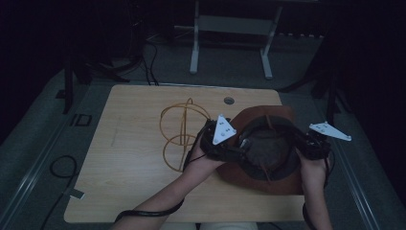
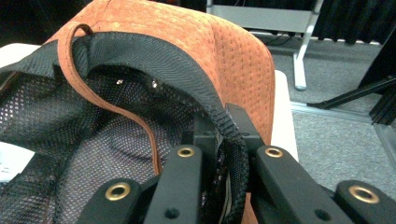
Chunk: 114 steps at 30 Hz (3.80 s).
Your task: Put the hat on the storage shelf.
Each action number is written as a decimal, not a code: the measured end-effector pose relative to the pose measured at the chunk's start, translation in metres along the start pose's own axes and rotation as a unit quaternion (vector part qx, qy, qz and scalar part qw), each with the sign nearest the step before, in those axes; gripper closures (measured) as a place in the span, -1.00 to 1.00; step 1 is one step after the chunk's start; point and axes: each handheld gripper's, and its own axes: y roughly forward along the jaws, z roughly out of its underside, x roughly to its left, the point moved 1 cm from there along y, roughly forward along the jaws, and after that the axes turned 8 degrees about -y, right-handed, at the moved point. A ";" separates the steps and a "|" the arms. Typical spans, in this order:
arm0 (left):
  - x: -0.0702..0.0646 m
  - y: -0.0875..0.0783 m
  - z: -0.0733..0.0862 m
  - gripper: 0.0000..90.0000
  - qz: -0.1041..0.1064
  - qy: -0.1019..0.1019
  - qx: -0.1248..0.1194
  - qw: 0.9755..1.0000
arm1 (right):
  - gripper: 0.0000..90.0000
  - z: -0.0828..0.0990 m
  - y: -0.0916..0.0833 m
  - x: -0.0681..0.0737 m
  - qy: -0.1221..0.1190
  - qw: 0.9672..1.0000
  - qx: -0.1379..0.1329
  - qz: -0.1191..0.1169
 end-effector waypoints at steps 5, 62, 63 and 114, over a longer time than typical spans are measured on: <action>-0.001 0.012 0.001 -0.76 -0.005 -0.001 0.007 1.000 | 0.88 -0.001 -0.009 0.001 -0.009 1.000 -0.007 0.002; -0.002 0.036 -0.011 0.93 -0.086 0.076 -0.047 0.992 | 0.06 0.018 -0.113 0.003 -0.033 0.993 -0.109 -0.036; -0.002 0.033 -0.009 0.93 -0.087 0.086 -0.056 0.991 | 0.06 0.019 -0.113 -0.003 -0.030 0.993 -0.107 -0.035; -0.007 -0.011 0.011 0.91 0.263 0.137 -0.222 0.929 | 0.03 0.004 -0.047 0.087 -0.135 0.927 -0.158 -0.311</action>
